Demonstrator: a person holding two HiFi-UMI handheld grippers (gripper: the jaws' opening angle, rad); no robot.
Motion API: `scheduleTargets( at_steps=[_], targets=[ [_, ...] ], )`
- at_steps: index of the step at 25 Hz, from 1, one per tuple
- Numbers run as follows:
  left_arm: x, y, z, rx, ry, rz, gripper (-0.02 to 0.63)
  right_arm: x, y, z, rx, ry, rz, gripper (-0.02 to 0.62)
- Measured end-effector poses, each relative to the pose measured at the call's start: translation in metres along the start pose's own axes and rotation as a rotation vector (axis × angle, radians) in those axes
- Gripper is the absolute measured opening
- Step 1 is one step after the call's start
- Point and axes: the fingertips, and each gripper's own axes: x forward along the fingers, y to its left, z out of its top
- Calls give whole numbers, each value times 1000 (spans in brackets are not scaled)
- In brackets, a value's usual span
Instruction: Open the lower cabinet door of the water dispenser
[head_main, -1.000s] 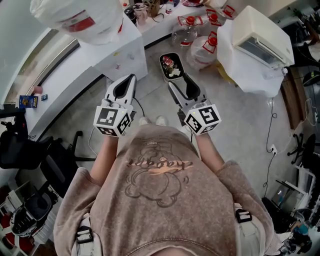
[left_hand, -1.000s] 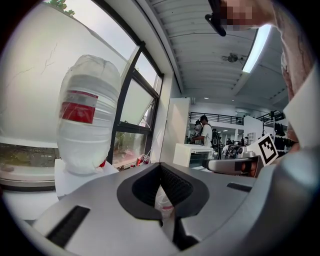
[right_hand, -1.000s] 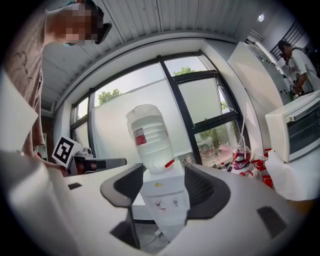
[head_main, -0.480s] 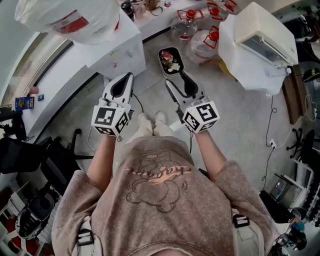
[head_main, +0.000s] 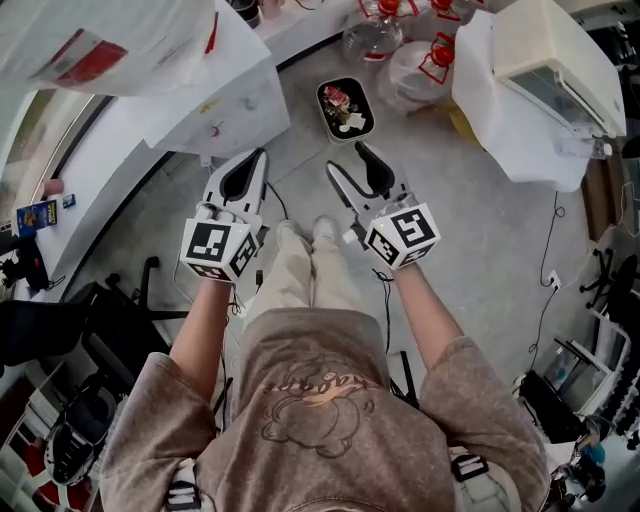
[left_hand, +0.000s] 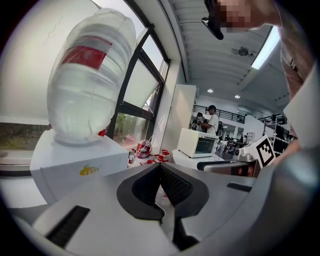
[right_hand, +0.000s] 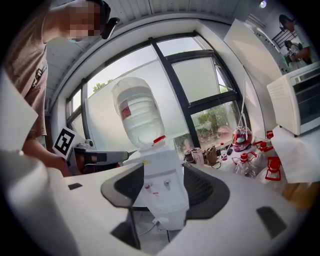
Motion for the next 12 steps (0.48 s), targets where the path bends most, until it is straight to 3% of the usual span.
scheduleTargets(
  at_steps=[12],
  targets=[
    [71, 52, -119, 8, 59, 12, 12, 65, -50, -131, 62, 16, 77, 262]
  ],
)
